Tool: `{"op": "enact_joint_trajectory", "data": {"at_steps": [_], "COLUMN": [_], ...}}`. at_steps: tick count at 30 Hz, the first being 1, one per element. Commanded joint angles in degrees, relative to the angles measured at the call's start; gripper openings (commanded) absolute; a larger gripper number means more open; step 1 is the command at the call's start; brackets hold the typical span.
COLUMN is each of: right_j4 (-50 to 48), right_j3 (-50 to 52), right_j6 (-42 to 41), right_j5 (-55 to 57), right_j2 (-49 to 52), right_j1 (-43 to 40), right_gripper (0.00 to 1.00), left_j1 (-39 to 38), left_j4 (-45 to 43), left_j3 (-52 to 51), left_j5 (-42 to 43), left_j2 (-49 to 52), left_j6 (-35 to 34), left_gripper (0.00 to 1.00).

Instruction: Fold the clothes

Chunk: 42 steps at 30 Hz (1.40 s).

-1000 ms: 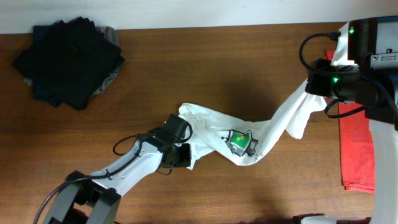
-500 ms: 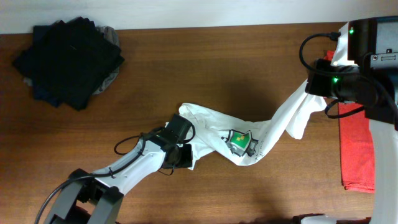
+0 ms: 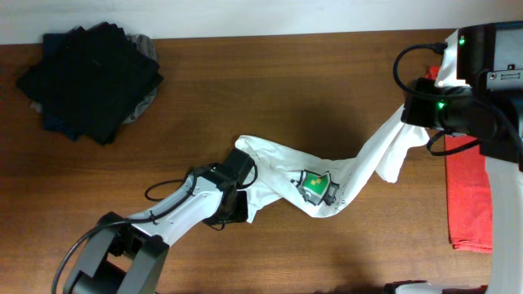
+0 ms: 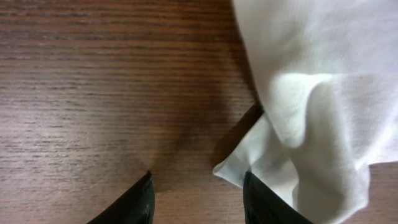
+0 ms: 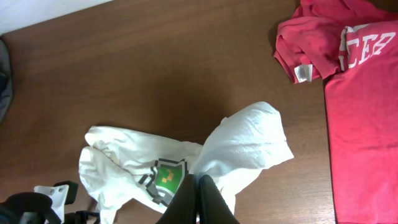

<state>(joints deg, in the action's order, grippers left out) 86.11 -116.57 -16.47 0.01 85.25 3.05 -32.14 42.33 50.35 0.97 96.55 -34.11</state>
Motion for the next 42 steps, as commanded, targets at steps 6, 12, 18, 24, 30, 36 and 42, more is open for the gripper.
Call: {"op": "enact_joint_trajectory", "data": {"at_steps": [6, 12, 18, 24, 30, 36, 42], "right_j4": [0.6, 0.7, 0.7, 0.7, 0.7, 0.7, 0.6], "right_j3": [-0.3, -0.3, -0.3, -0.3, -0.3, -0.3, -0.3], "right_j6": [-0.2, 1.5, 1.5, 1.5, 1.5, 1.4, 1.4], "right_j5": [0.7, 1.2, 1.2, 1.2, 1.2, 2.2, 2.3], "right_j2": [-0.1, -0.1, -0.1, -0.1, -0.1, -0.1, -0.1], "right_j1": [-0.1, -0.1, -0.1, -0.1, -0.1, -0.1, -0.1], "right_gripper": [0.04, 0.04, 0.04, 0.04, 0.04, 0.04, 0.04], "left_j1": [-2.6, -3.7, -3.7, -3.7, -3.6, -1.3, 0.7], "left_j4": [-2.7, -5.9, -6.4, -6.6, -6.7, 10.1, 30.5], "left_j3": [-2.0, -2.0, -2.2, -2.3, -2.2, 8.3, 26.5], "left_j5": [-0.2, 2.7, 2.5, 2.5, 2.4, -4.0, -13.7], "left_j2": [3.8, 3.8, 3.8, 5.4, 5.9, 0.5, -14.6], "left_j6": [-0.2, -0.2, -0.2, -0.2, -0.2, -0.2, -0.2], "left_gripper": [0.47, 0.51, 0.50, 0.01, 0.00, 0.00, 0.01]}}
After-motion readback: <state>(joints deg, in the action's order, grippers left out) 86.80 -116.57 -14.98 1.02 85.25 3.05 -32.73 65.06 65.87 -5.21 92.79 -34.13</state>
